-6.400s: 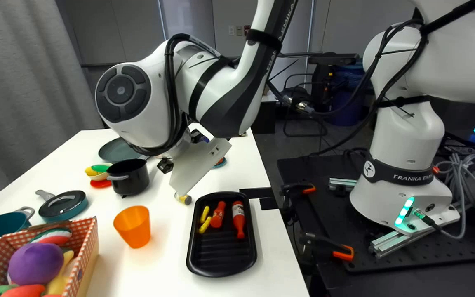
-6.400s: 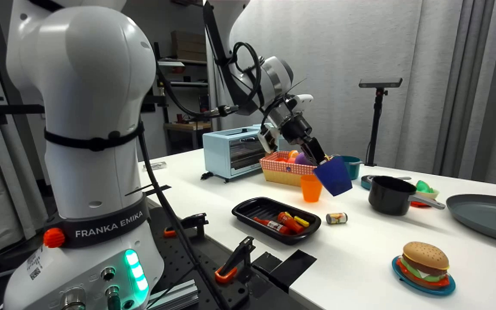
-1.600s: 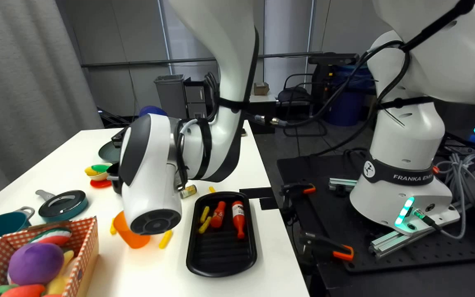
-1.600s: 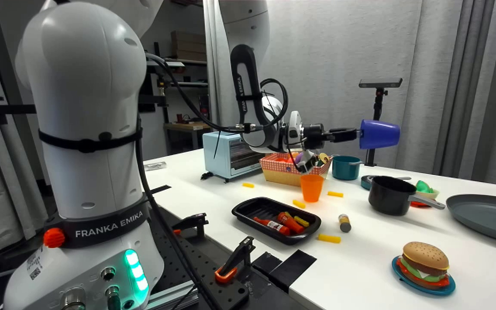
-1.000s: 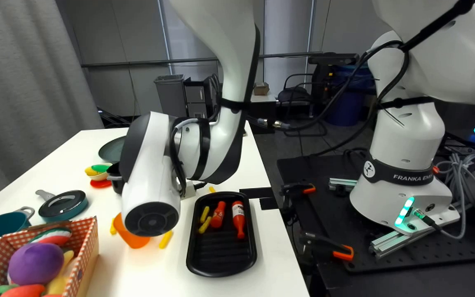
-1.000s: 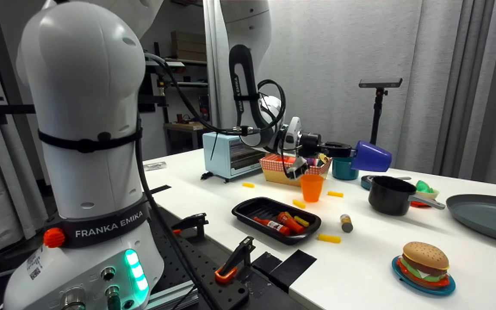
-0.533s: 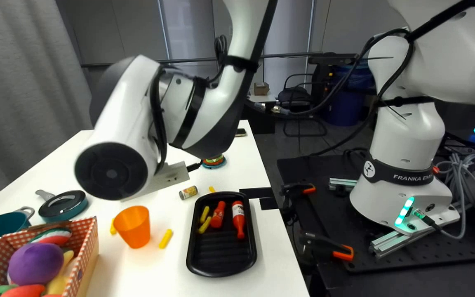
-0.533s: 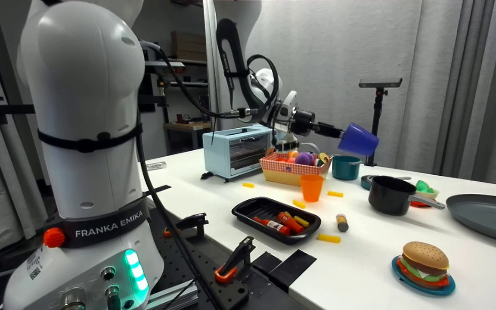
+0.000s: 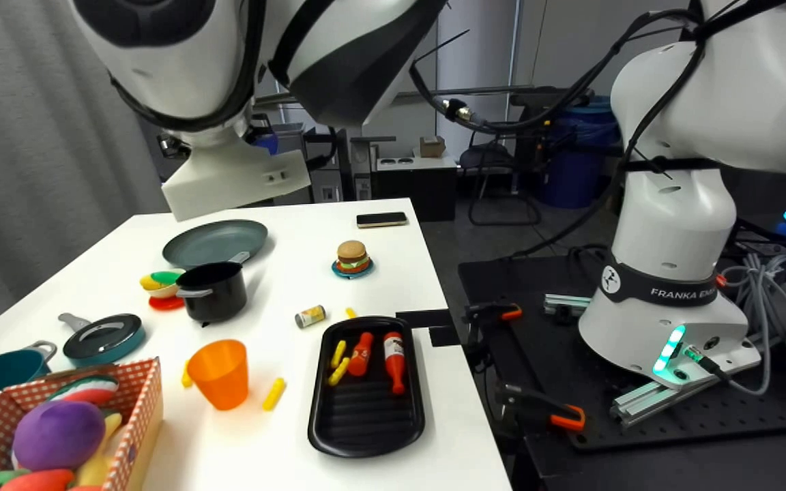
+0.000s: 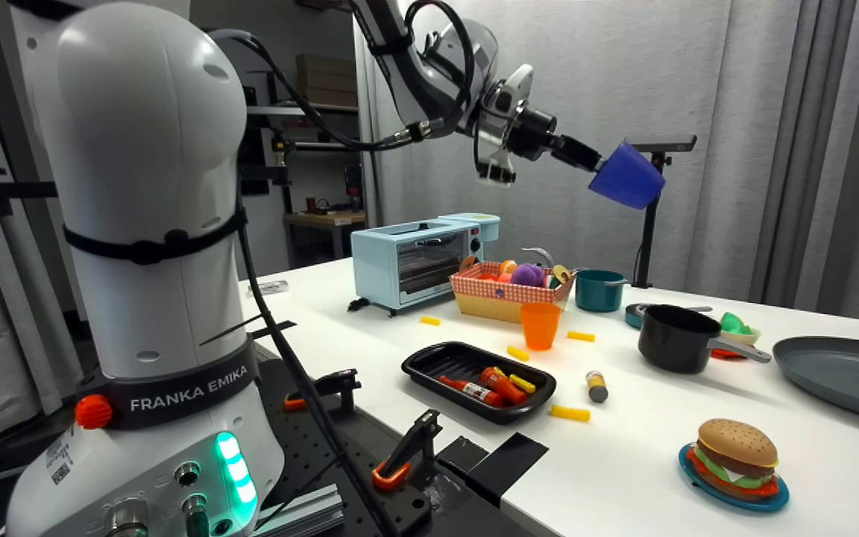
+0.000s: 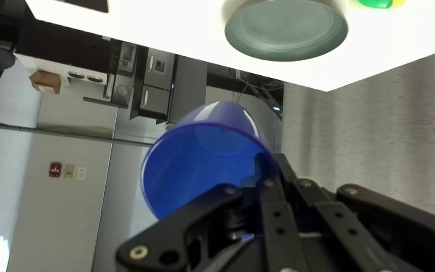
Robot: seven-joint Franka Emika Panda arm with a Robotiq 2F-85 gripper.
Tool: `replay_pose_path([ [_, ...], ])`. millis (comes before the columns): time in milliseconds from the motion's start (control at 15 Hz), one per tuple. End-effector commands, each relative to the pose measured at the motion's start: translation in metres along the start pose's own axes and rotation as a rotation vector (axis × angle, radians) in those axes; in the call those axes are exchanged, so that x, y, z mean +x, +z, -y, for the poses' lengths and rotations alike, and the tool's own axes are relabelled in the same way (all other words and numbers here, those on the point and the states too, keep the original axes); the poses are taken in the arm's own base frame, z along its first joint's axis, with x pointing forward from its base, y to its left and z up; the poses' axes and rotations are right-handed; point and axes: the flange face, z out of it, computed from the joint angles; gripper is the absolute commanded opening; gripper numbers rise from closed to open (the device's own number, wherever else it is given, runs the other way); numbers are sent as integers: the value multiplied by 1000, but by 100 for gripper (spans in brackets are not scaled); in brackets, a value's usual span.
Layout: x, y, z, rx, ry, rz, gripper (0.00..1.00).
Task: Pour the potato chips out of the orange cup and onto the black tray, pour the potato chips from the dark blue cup and onto the black tray
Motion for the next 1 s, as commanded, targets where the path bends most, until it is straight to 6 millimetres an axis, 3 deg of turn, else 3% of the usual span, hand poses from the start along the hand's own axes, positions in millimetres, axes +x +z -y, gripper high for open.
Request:
replay_pose_path([
  [0, 8, -7, -17, 39, 20, 193, 1],
  [467, -36, -3, -28, -23, 85, 490, 1],
  [600, -42, 14, -32, -45, 97, 524, 1],
  [667, -29, 52, -36, -74, 135, 540, 1],
  [933, -31, 112, -40, -101, 180, 555, 1],
])
